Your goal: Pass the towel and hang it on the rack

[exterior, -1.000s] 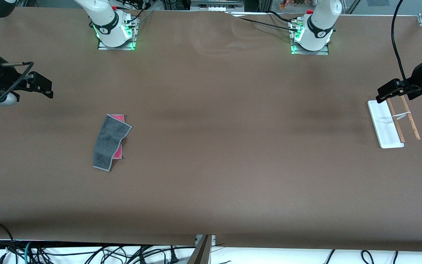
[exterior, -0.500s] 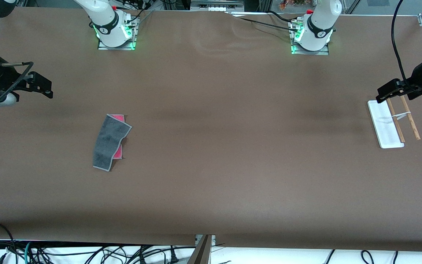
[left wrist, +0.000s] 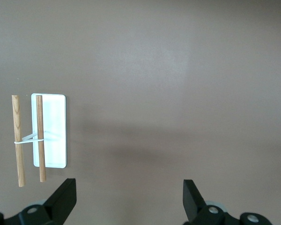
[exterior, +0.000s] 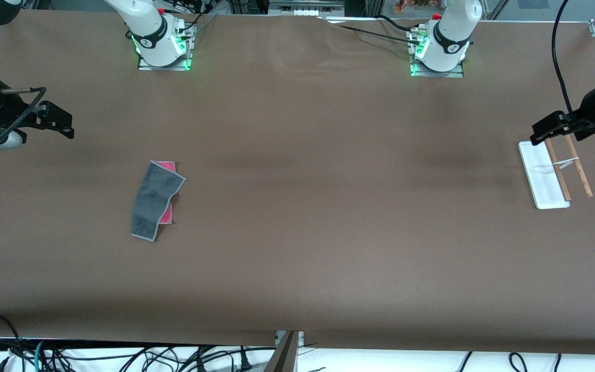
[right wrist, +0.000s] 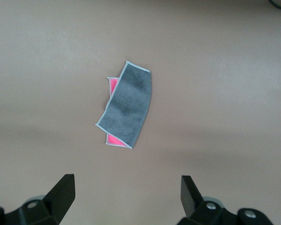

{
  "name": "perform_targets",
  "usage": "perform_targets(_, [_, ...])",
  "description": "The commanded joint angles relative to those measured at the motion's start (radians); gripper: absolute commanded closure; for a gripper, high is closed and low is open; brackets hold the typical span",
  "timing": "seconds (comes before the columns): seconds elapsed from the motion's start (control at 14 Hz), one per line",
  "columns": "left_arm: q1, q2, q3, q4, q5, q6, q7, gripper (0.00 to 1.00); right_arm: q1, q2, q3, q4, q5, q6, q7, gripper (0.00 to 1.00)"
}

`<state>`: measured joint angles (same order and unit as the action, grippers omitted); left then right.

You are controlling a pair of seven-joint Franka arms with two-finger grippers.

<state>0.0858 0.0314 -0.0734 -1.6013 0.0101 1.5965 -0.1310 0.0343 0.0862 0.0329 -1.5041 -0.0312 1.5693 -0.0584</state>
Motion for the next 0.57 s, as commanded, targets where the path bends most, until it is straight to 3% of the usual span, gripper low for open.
perform_targets(0.0, [0.006, -0.019, -0.009, -0.012, 0.024, 0.008, 0.013, 0.0, -0.008, 0.004, -0.007, 0.016, 0.013, 0.003, -0.015, 0.0])
perform_targets(0.5, [0.006, -0.018, -0.009, -0.012, 0.025, 0.008, 0.013, 0.0, -0.005, 0.036, -0.005, 0.015, -0.009, 0.02, -0.014, 0.0])
